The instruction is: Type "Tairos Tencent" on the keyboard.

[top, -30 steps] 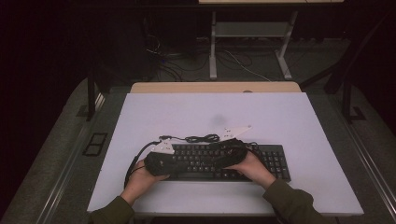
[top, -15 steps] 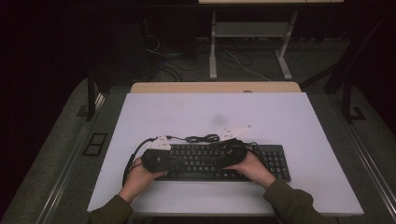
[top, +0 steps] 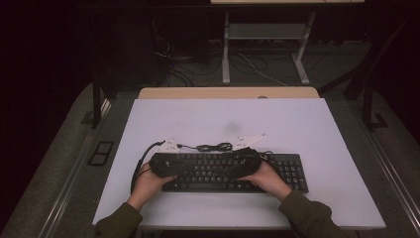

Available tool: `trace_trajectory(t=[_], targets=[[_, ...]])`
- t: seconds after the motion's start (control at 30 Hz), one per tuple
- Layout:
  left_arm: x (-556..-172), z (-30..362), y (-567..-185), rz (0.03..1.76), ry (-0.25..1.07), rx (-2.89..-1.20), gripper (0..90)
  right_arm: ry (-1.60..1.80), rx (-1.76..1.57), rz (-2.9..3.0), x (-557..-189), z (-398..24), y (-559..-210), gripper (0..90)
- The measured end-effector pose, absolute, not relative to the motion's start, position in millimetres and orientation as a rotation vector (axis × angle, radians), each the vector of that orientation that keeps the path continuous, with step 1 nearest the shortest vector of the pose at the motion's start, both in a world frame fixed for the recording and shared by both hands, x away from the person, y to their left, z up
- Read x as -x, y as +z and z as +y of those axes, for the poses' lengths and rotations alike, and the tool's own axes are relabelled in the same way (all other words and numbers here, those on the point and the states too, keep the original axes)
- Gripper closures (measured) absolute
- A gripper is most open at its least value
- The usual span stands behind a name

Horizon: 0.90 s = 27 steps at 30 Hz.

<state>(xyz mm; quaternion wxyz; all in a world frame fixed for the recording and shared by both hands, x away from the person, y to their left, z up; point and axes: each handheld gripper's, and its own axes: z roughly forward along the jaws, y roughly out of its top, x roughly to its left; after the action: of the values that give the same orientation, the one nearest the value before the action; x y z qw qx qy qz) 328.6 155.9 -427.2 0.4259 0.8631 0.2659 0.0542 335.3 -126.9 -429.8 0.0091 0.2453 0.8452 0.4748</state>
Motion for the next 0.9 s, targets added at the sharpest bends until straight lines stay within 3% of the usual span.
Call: trace_trajectory(t=[0.9], targets=[[-332.0,155.6,-434.3,0.674,0.139,-2.188,89.5,1.479,-0.764,2.648,-334.6,-125.6,-430.3,34.3]])
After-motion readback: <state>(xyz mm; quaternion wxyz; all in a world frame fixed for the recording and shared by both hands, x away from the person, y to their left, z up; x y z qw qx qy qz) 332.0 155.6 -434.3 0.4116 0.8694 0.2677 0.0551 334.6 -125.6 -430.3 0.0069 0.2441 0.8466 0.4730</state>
